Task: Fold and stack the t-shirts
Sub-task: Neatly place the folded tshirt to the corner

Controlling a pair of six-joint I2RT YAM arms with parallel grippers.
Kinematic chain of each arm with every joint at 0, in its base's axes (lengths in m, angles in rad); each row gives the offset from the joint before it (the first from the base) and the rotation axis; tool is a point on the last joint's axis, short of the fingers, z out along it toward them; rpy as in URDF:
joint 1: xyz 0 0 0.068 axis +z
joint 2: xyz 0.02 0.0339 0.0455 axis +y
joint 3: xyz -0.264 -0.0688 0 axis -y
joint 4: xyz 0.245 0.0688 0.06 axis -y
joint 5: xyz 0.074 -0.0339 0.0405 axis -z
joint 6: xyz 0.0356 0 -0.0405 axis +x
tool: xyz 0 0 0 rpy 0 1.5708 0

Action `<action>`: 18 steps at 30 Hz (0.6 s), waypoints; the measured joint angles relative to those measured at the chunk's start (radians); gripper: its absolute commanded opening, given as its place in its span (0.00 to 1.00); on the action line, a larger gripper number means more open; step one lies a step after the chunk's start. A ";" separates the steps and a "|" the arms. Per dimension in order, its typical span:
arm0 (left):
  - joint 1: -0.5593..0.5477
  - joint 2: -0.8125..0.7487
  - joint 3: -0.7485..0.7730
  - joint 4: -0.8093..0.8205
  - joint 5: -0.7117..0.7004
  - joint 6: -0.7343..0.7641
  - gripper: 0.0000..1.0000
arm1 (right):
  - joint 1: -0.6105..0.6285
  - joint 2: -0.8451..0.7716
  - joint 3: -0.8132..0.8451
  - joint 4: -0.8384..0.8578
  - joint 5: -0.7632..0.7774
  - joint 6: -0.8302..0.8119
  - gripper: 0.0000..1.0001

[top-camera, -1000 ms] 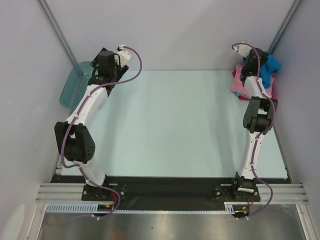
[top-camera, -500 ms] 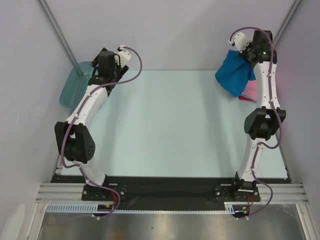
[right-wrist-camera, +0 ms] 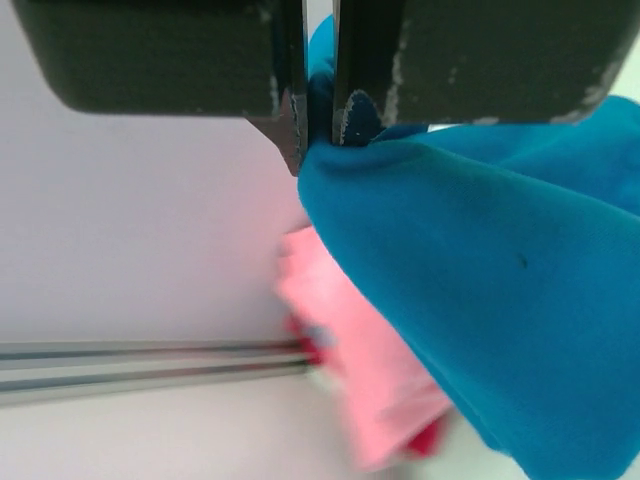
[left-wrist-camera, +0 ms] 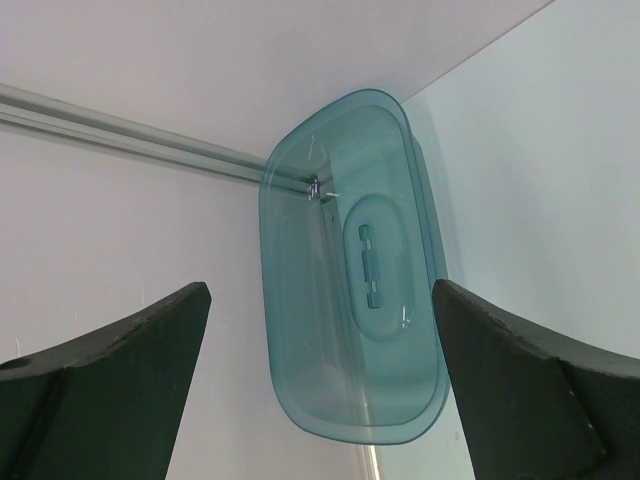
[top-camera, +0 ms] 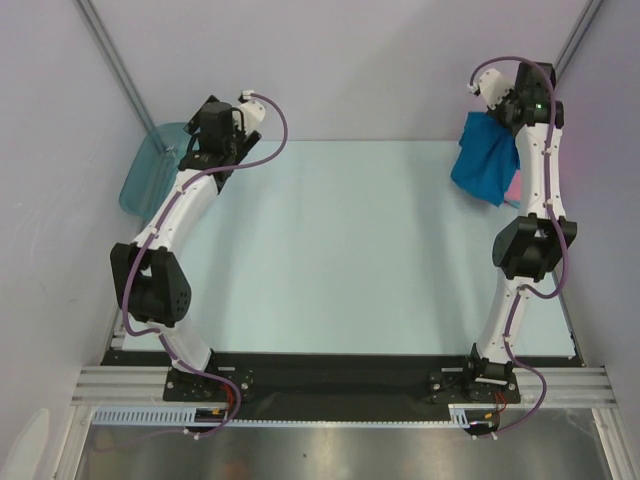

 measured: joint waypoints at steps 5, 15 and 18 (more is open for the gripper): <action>-0.011 0.000 0.000 0.002 0.000 0.000 1.00 | -0.005 0.003 -0.011 0.352 0.126 -0.041 0.00; -0.012 -0.001 -0.010 0.015 -0.002 0.000 1.00 | -0.010 -0.103 -0.374 0.821 0.159 -0.132 0.00; -0.012 -0.005 -0.045 0.037 -0.002 0.007 1.00 | -0.003 -0.128 -0.592 0.763 0.097 -0.127 0.00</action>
